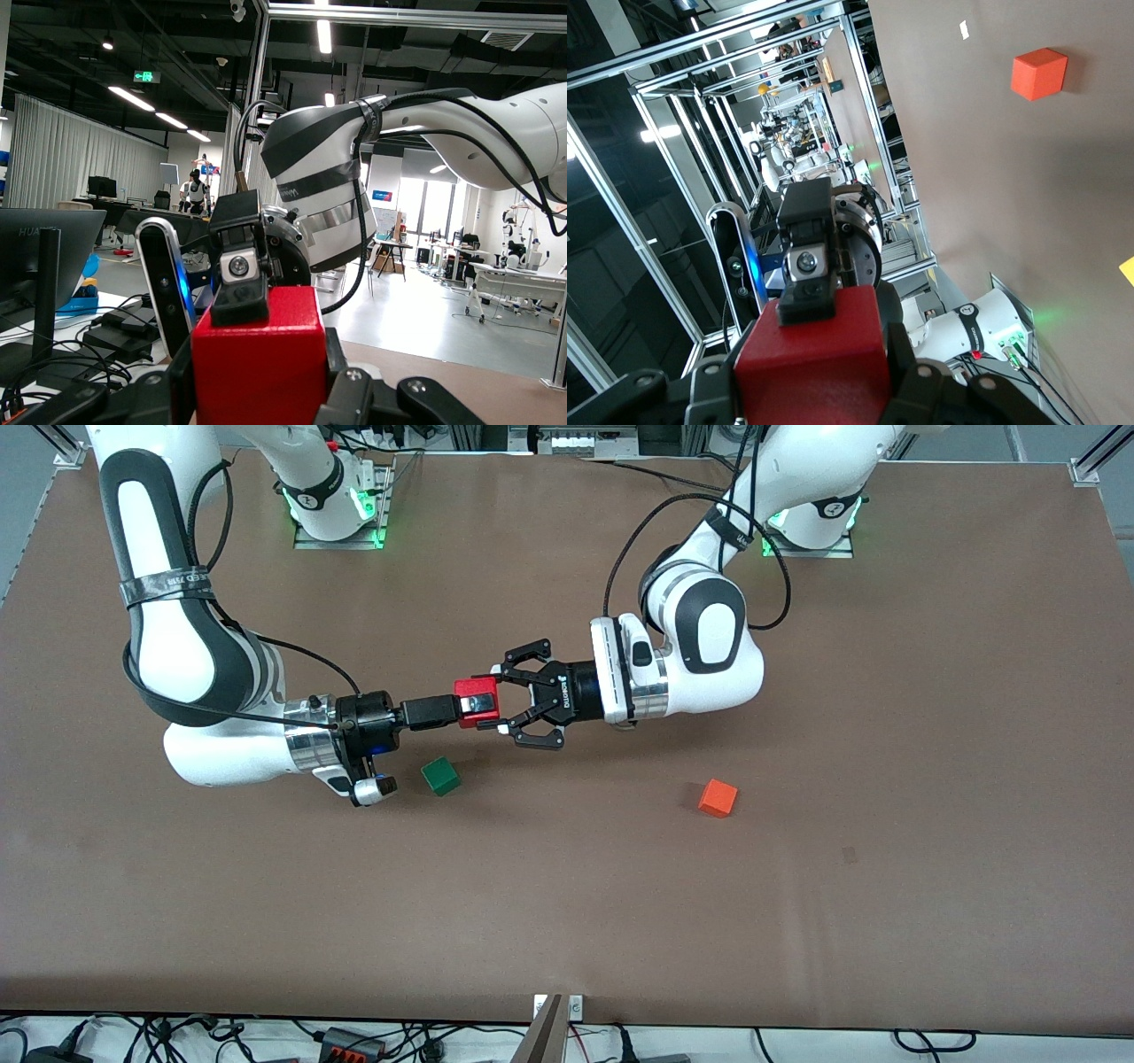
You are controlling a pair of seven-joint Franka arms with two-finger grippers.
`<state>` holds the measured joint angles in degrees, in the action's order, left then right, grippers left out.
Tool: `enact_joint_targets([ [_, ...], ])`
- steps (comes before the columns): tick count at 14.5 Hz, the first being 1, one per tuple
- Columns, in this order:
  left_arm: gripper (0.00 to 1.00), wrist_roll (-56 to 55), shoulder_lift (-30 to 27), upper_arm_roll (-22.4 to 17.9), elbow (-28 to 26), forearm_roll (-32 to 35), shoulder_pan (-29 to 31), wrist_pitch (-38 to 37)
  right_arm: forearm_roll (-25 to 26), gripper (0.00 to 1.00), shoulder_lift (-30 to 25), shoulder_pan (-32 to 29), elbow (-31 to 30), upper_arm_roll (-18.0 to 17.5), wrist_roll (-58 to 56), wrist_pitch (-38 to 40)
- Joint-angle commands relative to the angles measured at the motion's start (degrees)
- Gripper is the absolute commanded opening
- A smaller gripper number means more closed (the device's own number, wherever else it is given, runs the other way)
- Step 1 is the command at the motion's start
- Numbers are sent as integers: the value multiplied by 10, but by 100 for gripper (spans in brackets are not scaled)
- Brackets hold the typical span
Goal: Pass red block to right arm, stack on blue
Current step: 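Open the left gripper and pull it back from the red cube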
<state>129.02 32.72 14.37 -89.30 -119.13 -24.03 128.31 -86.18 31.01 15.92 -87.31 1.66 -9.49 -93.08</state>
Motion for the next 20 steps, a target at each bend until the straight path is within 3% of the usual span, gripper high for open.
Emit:
enact_joint_targets([
  [1, 2, 15, -5, 0, 8, -15, -1, 11, 8, 0, -4, -1, 1, 4, 4, 8],
  [3, 4, 11, -5, 0, 8, -14, -1, 11, 8, 0, -4, 0, 1, 4, 4, 8],
  [4, 30, 8, -5, 0, 8, -14, -1, 11, 8, 0, -4, 0, 1, 4, 3, 8],
  [5, 99, 7, -7, -1, 8, -12, 0, 11, 8, 0, -4, 0, 1, 4, 3, 8],
  [10, 100, -13, -13, -4, 6, -9, 5, 12, 13, 0, -4, -1, 1, 4, -1, 9],
  [13, 100, -59, -20, -5, 6, 25, 20, 5, 71, 0, -9, -10, 4, 9, -13, 9],
  [15, 100, -136, -28, -4, 7, 111, 50, -31, 108, 0, -22, -36, 4, 11, -8, 32],
  [20, 100, -355, -31, -5, 49, 388, 143, -187, 321, 0, -34, -70, 3, 19, -24, 55],
])
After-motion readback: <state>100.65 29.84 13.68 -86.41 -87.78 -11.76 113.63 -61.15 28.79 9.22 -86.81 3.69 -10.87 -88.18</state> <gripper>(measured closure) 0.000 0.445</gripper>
